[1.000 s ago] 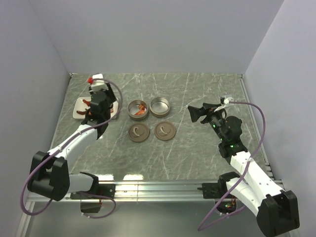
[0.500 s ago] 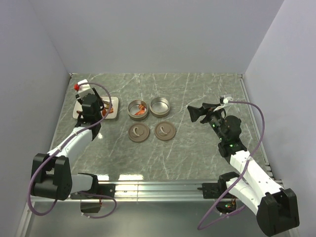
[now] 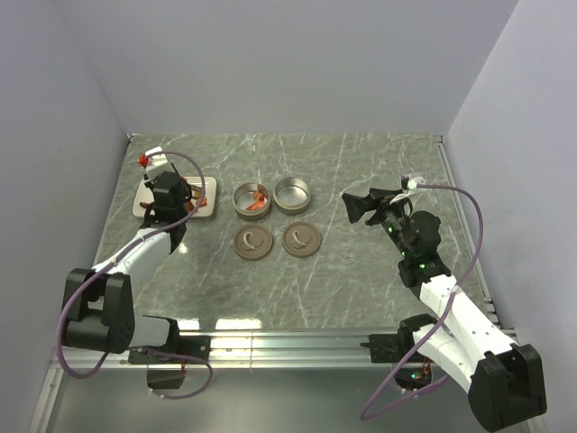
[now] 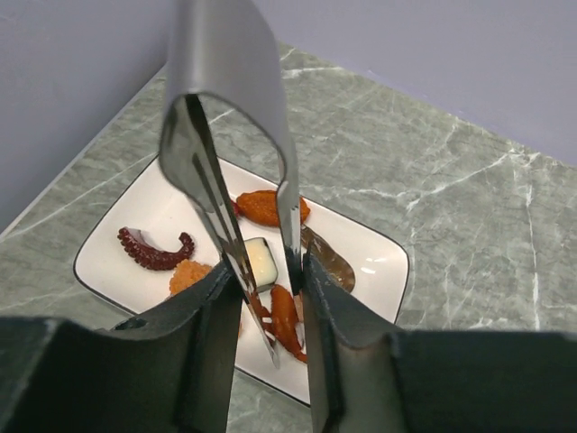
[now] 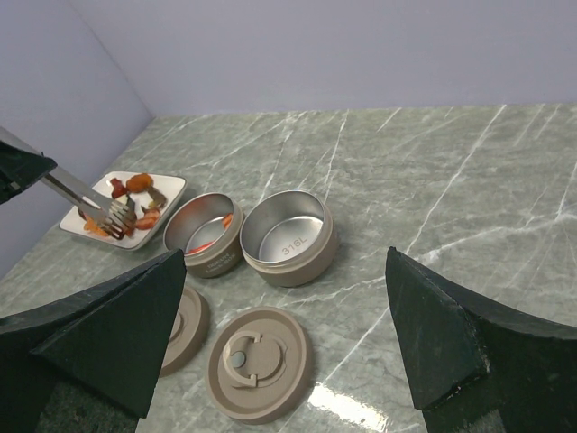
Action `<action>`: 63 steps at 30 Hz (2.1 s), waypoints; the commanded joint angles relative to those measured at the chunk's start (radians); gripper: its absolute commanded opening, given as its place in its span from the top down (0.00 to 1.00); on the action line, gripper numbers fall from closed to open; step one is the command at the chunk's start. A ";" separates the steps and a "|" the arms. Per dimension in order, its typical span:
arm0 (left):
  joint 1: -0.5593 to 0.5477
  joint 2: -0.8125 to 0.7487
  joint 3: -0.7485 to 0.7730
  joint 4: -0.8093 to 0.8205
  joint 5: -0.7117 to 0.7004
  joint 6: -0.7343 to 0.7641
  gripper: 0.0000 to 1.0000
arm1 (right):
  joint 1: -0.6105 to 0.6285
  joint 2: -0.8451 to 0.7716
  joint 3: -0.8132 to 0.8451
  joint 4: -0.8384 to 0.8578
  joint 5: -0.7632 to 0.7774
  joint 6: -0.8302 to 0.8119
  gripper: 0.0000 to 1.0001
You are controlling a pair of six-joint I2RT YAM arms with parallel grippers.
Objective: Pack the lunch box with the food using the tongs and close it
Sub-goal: Pick up the food using the clamp, then place the food into the lunch box
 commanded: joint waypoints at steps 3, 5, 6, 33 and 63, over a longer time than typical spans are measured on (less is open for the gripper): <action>0.008 0.005 0.032 0.031 0.017 -0.006 0.70 | 0.005 -0.003 0.000 0.036 0.005 -0.008 0.02; 0.008 -0.008 0.028 0.031 0.026 -0.007 0.72 | 0.005 -0.001 0.001 0.035 0.005 -0.008 0.02; 0.008 -0.015 0.029 0.028 0.031 -0.007 0.73 | 0.004 -0.002 0.001 0.035 0.005 -0.008 0.02; -0.277 -0.029 0.216 0.016 0.218 0.037 0.77 | 0.004 -0.032 -0.019 0.030 0.046 -0.012 0.02; -0.360 0.038 0.241 0.036 0.125 0.063 0.54 | 0.005 -0.015 -0.019 0.030 0.048 -0.015 0.02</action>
